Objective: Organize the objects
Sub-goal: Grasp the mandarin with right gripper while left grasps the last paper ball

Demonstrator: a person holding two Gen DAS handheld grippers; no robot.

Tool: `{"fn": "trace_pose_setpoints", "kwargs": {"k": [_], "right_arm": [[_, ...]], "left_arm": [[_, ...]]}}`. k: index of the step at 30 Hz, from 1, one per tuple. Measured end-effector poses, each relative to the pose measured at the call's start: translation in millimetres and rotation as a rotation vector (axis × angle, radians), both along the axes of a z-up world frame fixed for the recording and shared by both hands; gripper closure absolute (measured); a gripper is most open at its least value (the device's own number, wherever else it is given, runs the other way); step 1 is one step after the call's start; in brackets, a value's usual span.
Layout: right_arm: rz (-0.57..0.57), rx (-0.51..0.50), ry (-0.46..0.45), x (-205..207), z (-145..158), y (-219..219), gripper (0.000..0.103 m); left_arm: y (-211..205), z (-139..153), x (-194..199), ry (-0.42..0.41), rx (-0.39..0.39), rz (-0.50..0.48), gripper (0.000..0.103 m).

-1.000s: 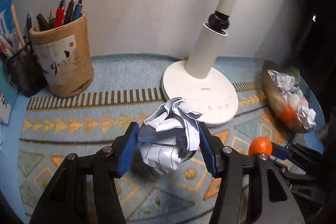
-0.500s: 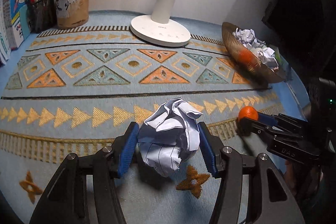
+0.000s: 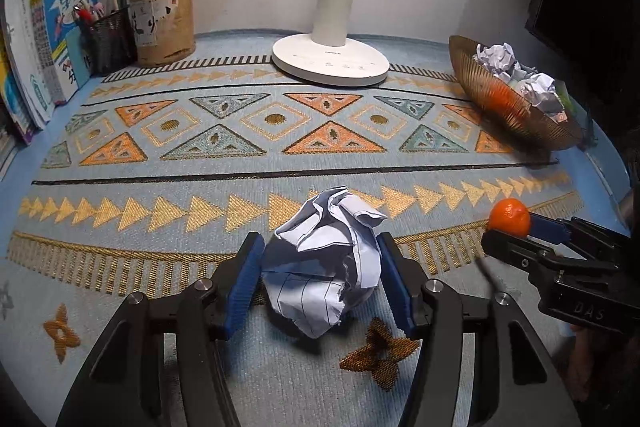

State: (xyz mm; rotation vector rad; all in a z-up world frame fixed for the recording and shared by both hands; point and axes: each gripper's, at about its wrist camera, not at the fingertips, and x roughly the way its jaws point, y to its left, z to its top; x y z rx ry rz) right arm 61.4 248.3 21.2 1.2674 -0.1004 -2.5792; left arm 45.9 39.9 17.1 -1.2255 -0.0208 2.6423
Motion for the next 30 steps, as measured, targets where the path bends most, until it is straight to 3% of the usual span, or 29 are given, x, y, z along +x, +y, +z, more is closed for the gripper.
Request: {"fn": "trace_pose_setpoints", "kwargs": {"k": [6,21,30], "right_arm": [[-0.019,0.098,0.030,1.8,-3.8,-10.5,0.045],[-0.059,0.063,0.069,6.1,0.9,-1.3,0.041],[-0.052,0.062,0.069,5.8,0.1,-2.8,0.054]], "left_arm": [[3.3,-0.2,0.7,0.016,-0.036,0.012,0.046],[2.8,-4.8,-3.4,-0.009,-0.070,0.049,0.043],[4.3,-6.0,-4.6,-0.019,-0.086,0.047,0.043]]}}
